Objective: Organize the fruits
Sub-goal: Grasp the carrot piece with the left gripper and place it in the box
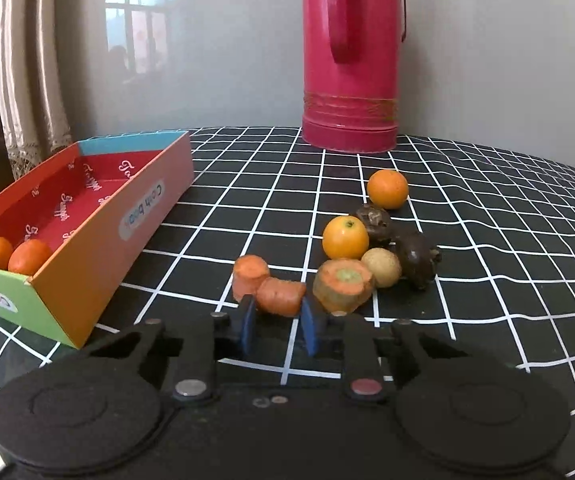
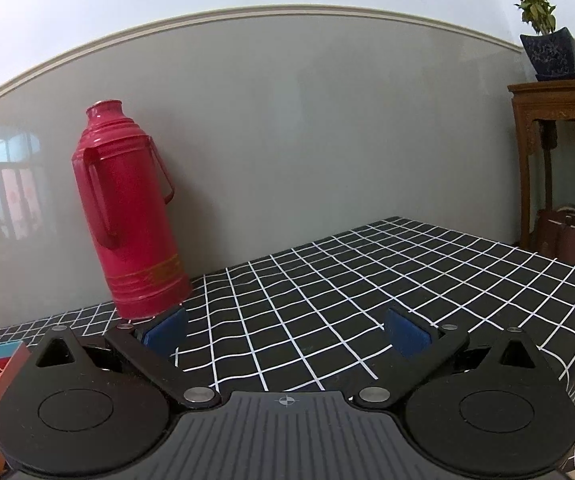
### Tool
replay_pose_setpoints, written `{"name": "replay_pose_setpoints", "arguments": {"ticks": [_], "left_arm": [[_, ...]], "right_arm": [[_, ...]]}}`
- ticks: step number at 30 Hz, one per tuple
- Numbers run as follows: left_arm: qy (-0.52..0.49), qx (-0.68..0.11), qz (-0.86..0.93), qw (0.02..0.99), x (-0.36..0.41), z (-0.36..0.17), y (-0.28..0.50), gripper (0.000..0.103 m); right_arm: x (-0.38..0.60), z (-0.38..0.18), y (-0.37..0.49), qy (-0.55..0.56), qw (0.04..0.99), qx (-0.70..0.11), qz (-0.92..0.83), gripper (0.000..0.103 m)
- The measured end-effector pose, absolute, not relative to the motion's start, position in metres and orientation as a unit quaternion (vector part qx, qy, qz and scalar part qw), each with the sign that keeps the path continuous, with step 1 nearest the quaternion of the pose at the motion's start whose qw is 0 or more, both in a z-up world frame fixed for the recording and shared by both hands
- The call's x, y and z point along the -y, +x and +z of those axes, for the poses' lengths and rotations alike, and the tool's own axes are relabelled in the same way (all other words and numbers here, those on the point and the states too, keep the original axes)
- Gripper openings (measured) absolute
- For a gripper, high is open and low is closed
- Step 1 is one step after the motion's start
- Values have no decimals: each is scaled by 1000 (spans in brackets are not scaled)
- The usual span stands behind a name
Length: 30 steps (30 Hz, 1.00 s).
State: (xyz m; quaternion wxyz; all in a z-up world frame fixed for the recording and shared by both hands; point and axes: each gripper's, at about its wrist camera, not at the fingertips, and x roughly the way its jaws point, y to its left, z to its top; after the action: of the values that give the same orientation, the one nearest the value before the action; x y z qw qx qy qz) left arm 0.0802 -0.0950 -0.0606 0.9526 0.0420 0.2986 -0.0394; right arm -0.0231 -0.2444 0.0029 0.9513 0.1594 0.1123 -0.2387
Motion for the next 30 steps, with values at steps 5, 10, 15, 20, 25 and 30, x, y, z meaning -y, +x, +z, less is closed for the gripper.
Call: {"name": "replay_pose_setpoints", "arguments": {"ticks": [5, 10, 15, 20, 25, 30], "left_arm": [[58, -288, -41, 955, 96, -60, 76, 15], [74, -249, -30, 965, 91, -50, 68, 15], [65, -223, 3, 973, 69, -34, 70, 15], [41, -207, 67, 975, 30, -17, 82, 15], [9, -226, 145, 963, -24, -10, 105, 15], [-11, -279, 186, 942, -67, -18, 129, 15]], "right_arm": [[247, 4, -24, 165, 950, -110, -243, 103], [246, 4, -23, 170, 950, -111, -238, 103], [240, 5, -21, 165, 952, -111, -231, 103], [229, 4, -15, 155, 957, -117, -215, 103], [214, 2, -6, 144, 963, -125, -192, 103], [191, -3, 9, 132, 969, -148, -145, 103]]}}
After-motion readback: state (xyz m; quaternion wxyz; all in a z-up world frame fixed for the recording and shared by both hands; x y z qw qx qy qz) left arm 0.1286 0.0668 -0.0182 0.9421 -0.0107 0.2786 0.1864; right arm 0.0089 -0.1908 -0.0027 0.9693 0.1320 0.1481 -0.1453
